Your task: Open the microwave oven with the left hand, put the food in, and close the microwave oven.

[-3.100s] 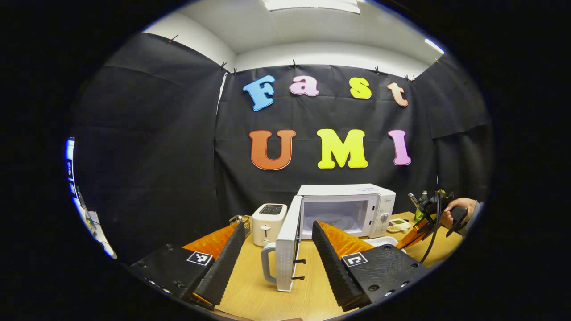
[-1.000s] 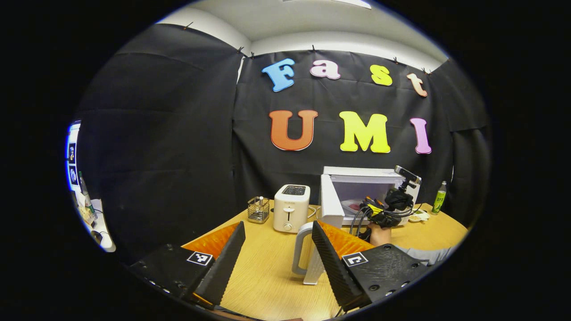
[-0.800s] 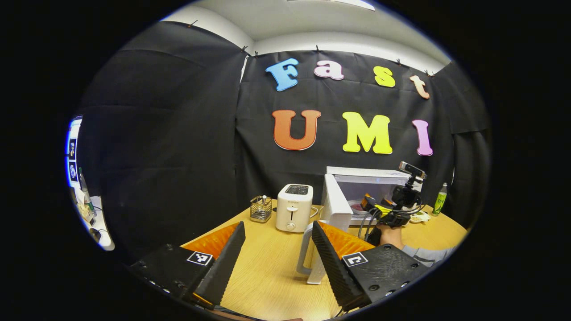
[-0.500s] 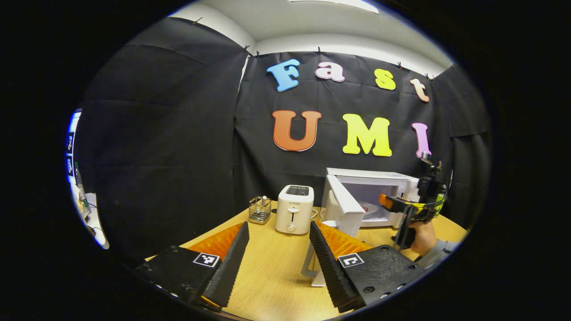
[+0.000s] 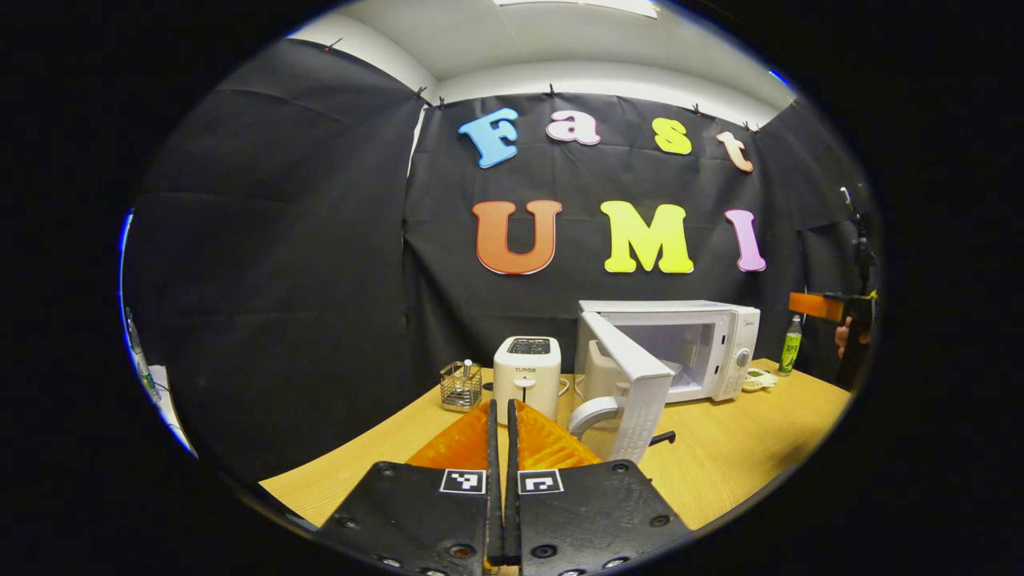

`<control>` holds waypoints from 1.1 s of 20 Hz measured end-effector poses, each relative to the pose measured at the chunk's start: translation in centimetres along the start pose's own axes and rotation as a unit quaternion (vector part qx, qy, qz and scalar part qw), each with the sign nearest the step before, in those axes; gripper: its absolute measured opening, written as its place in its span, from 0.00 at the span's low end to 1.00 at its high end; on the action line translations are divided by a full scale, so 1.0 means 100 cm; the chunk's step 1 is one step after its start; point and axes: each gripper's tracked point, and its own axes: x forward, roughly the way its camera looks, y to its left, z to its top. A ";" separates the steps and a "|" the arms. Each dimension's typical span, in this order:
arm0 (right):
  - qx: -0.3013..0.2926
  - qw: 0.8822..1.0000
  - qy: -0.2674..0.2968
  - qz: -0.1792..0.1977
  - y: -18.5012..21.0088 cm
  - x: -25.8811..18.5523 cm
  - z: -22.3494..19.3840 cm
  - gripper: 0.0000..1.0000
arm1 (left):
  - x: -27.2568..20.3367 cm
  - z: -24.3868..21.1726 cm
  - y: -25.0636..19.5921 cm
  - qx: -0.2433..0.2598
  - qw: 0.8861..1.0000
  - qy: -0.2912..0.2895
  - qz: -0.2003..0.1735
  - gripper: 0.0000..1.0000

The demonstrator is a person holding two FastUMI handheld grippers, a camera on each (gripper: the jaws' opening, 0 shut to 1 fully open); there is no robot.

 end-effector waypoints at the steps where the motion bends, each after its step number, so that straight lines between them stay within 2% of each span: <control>1: -0.006 1.000 -0.003 -0.002 -0.005 -0.018 0.010 0.91 | 0.006 -0.001 -0.003 -0.001 1.000 0.001 -0.009 0.00; 2: -0.008 1.000 -0.012 -0.002 -0.011 -0.034 0.019 1.00 | -0.001 -0.003 -0.006 -0.004 1.000 0.004 -0.015 0.00; 3: -0.010 1.000 -0.023 -0.004 -0.018 -0.046 0.029 0.92 | 0.024 -0.007 -0.004 -0.011 1.000 0.006 -0.015 0.00; 4: -0.015 0.999 -0.029 -0.011 -0.026 -0.057 0.036 0.91 | 0.024 -0.007 -0.010 -0.020 0.999 0.008 -0.027 0.00; 8: -0.018 0.999 -0.039 -0.005 -0.035 -0.080 0.047 0.91 | 0.028 -0.019 -0.013 -0.062 0.997 0.017 -0.046 0.00; 9: -0.015 0.999 -0.033 -0.004 -0.038 -0.081 0.042 1.00 | 0.027 -0.022 -0.018 -0.073 0.996 0.019 -0.056 0.00; 10: -0.012 1.000 -0.025 -0.003 -0.039 -0.083 0.038 0.92 | 0.028 -0.025 -0.022 -0.079 0.995 0.020 -0.063 0.00; 11: -0.009 1.000 -0.020 0.001 -0.037 -0.084 0.036 1.00 | 0.029 -0.029 -0.025 -0.081 0.994 0.026 -0.069 0.00; 12: -0.006 1.000 -0.013 0.009 -0.034 -0.085 0.034 1.00 | 0.029 -0.034 -0.029 -0.082 0.993 0.029 -0.074 0.00; 15: -0.005 1.000 -0.011 0.028 -0.025 -0.090 0.034 1.00 | 0.031 -0.044 -0.043 -0.068 0.993 0.038 -0.093 0.00; 16: -0.006 1.000 -0.014 0.026 -0.027 -0.091 0.036 0.92 | 0.031 -0.042 -0.052 -0.064 0.993 0.035 -0.097 0.00; 17: -0.007 0.999 -0.021 0.024 -0.028 -0.092 0.039 1.00 | 0.032 -0.044 -0.054 -0.056 0.993 0.042 -0.091 0.00; 18: -0.005 1.000 -0.024 0.020 -0.031 -0.091 0.039 0.92 | 0.034 -0.048 -0.059 -0.052 0.993 0.045 -0.094 0.00; 19: -0.003 1.000 -0.024 0.018 -0.032 -0.090 0.036 1.00 | 0.034 -0.049 -0.072 -0.050 0.992 0.045 -0.109 0.00; 22: 0.008 1.000 -0.016 0.019 -0.038 -0.086 0.027 1.00 | 0.034 -0.049 -0.091 -0.020 0.992 0.043 -0.115 0.00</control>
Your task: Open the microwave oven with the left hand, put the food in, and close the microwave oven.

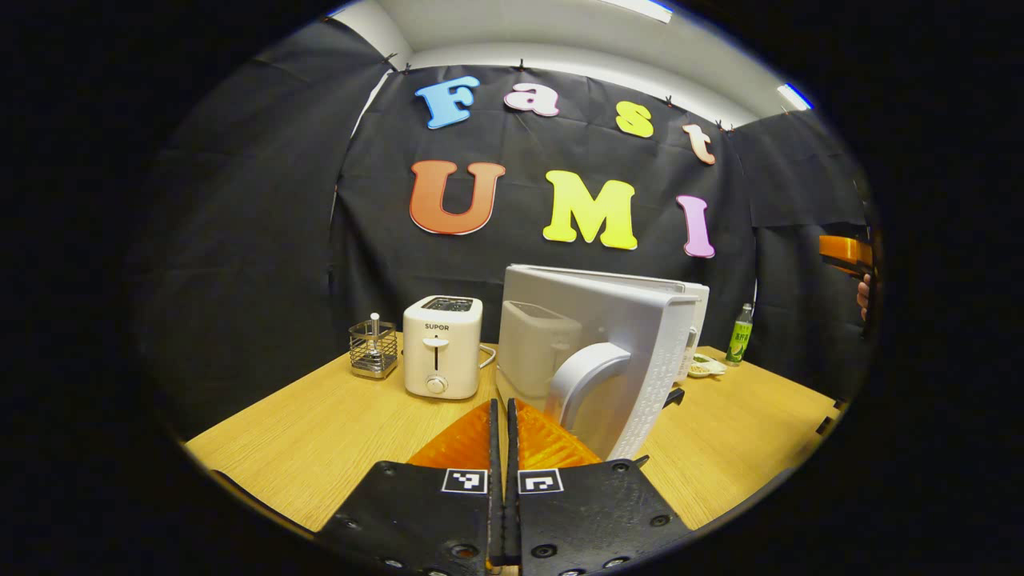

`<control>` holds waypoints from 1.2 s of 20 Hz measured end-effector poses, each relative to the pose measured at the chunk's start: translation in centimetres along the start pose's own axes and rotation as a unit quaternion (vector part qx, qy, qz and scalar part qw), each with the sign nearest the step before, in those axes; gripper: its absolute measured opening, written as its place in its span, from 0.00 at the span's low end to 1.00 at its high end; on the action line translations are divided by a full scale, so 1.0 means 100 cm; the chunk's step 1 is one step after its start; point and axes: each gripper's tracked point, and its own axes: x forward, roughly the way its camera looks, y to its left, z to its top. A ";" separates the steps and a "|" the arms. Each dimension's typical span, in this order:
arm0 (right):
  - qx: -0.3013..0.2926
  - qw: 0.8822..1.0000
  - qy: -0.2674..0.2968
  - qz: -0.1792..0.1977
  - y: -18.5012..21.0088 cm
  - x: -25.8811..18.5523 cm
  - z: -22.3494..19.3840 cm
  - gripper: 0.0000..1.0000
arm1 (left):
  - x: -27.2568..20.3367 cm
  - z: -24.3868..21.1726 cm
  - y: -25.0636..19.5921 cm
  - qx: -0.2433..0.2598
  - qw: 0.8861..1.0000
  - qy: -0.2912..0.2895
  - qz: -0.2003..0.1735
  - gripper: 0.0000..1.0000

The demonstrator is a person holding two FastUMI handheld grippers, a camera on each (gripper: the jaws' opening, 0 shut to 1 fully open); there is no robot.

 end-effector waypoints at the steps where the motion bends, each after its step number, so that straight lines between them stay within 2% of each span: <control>1: 0.000 1.000 0.003 -0.002 -0.003 0.000 -0.002 1.00 | 0.002 0.003 -0.005 0.014 1.000 -0.008 -0.001 0.00; 4: -0.002 1.000 0.000 -0.007 -0.011 0.002 -0.003 1.00 | 0.006 0.007 -0.030 0.039 0.999 -0.011 -0.017 0.00; 5: -0.004 1.000 -0.002 -0.008 -0.013 0.001 -0.003 1.00 | 0.009 0.006 -0.040 0.039 0.999 -0.010 -0.029 0.09; 6: -0.005 1.000 -0.003 -0.008 -0.015 0.001 -0.003 1.00 | 0.012 0.007 -0.049 0.038 0.998 -0.010 -0.040 0.00; 8: -0.006 1.000 -0.007 -0.010 -0.020 0.000 -0.004 1.00 | 0.018 0.007 -0.067 0.037 0.997 -0.009 -0.064 0.00; 16: -0.008 0.999 -0.003 -0.044 -0.060 -0.006 -0.019 1.00 | 0.060 0.007 -0.122 0.022 0.993 -0.011 -0.118 0.00; 24: -0.016 0.998 -0.013 -0.063 -0.096 -0.006 -0.029 1.00 | 0.111 0.011 -0.188 0.035 0.987 -0.011 -0.154 0.00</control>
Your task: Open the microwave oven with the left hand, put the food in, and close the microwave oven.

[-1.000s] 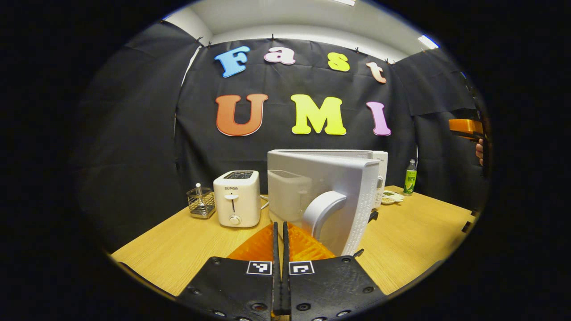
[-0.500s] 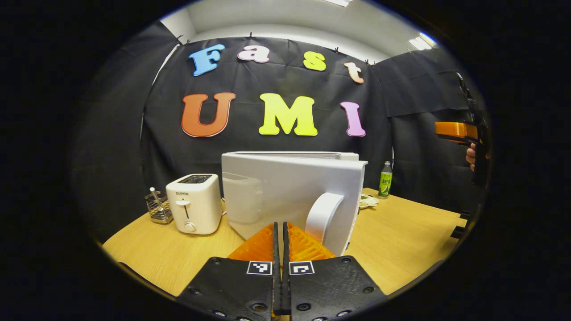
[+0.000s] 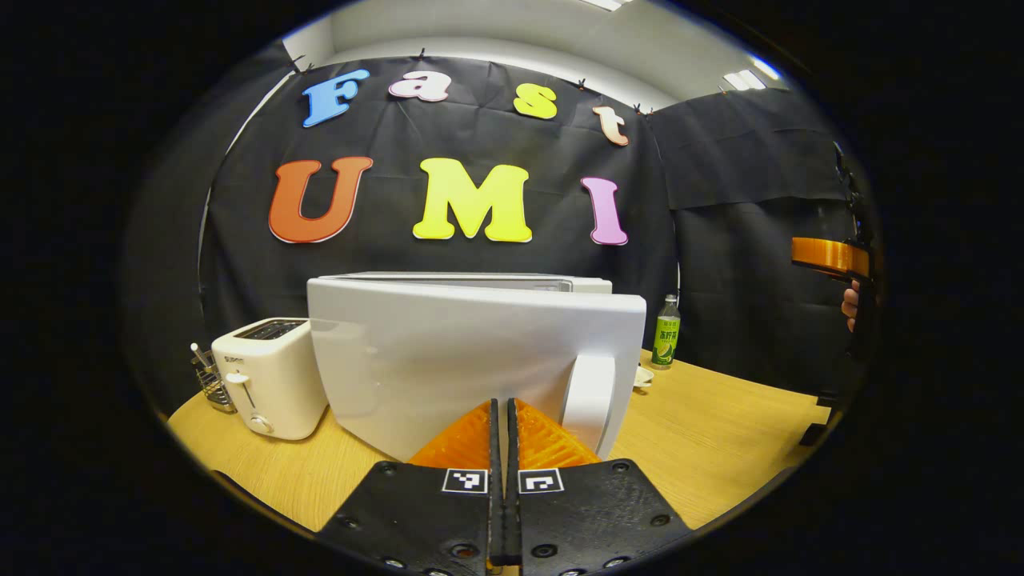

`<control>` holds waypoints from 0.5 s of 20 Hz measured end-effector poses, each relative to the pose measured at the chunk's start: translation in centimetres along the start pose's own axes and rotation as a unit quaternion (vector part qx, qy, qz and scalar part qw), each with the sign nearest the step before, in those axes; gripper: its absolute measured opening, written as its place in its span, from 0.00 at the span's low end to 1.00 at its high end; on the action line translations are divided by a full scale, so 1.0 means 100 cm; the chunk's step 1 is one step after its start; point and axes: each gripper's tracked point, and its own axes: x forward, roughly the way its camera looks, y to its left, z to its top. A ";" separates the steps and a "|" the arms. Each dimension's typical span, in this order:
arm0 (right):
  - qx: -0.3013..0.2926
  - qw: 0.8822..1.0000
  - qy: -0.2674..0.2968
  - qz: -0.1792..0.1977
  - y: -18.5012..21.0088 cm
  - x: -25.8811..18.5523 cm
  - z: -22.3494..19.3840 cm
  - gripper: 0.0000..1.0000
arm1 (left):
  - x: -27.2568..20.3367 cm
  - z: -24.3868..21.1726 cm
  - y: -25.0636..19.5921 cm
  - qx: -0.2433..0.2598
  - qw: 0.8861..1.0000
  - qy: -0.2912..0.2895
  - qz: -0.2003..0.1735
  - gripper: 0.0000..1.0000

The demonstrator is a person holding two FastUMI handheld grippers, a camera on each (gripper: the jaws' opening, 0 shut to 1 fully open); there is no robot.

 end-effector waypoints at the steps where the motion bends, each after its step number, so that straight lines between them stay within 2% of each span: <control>1: -0.002 1.000 -0.001 -0.001 -0.005 0.001 -0.002 1.00 | 0.012 0.000 -0.005 0.000 1.000 0.001 -0.001 0.00; 10: -0.015 1.000 0.005 -0.009 -0.040 0.019 -0.027 1.00 | 0.100 0.001 -0.018 -0.004 1.000 0.014 0.009 0.00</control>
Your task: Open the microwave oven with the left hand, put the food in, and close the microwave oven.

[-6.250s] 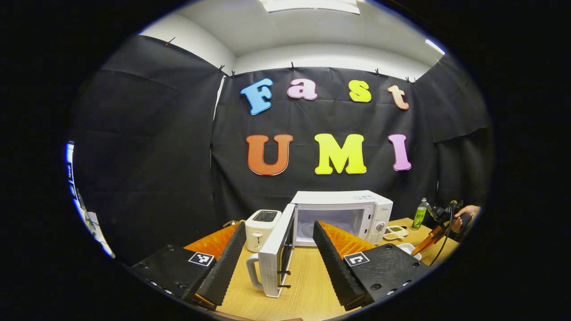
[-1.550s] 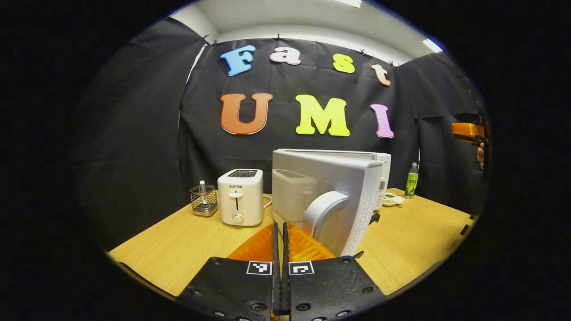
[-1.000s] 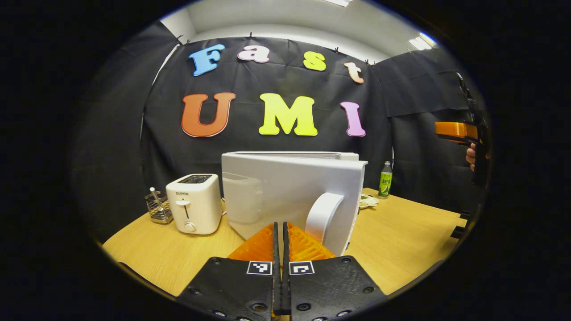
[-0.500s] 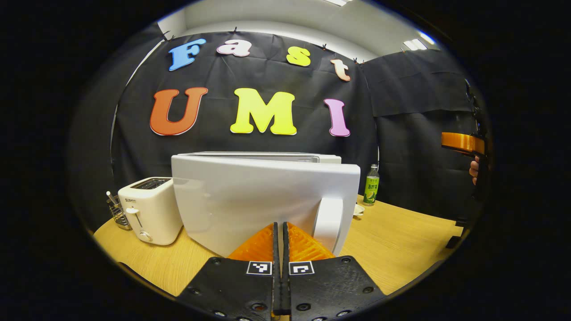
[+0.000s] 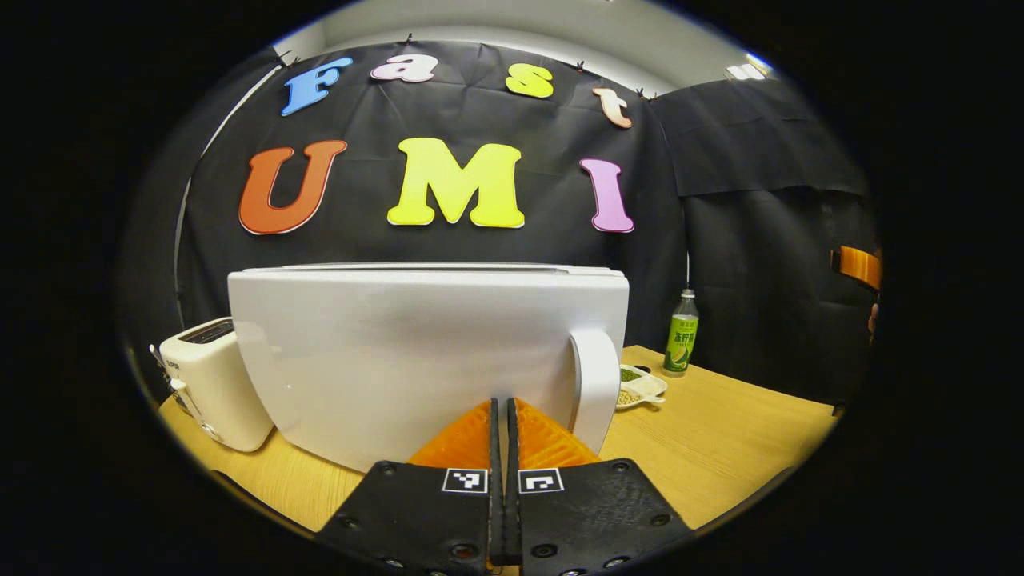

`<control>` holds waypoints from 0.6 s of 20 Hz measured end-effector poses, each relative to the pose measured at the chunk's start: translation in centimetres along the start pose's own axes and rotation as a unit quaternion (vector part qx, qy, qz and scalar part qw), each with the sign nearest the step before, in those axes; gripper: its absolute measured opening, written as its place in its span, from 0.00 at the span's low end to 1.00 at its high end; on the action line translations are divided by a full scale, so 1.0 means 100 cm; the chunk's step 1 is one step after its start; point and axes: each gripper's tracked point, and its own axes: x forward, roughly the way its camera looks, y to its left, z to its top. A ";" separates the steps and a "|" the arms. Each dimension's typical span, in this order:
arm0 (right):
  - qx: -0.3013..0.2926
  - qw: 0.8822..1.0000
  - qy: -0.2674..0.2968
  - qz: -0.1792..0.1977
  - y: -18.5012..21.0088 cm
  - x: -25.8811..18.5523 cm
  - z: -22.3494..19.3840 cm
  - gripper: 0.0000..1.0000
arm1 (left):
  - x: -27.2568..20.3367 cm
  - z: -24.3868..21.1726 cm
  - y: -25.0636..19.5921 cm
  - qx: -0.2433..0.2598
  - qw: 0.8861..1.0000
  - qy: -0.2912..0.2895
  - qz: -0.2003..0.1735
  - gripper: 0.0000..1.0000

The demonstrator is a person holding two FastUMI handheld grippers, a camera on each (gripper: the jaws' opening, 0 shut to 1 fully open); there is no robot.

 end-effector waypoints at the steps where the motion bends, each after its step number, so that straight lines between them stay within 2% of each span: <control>1: 0.001 1.000 0.004 -0.001 -0.004 0.003 -0.005 1.00 | 0.010 0.000 0.000 0.000 1.000 0.001 0.004 0.00; 7: 0.016 1.000 0.027 -0.001 -0.015 0.014 -0.029 1.00 | 0.061 0.002 -0.001 0.017 0.999 0.000 0.031 0.00; 8: 0.019 0.999 0.031 -0.002 -0.016 0.013 -0.031 0.92 | 0.067 0.003 0.005 0.026 0.999 0.001 0.047 0.00; 12: 0.026 0.999 0.034 -0.008 -0.015 0.002 -0.028 0.92 | 0.073 -0.001 -0.001 -0.017 0.999 0.008 0.032 0.00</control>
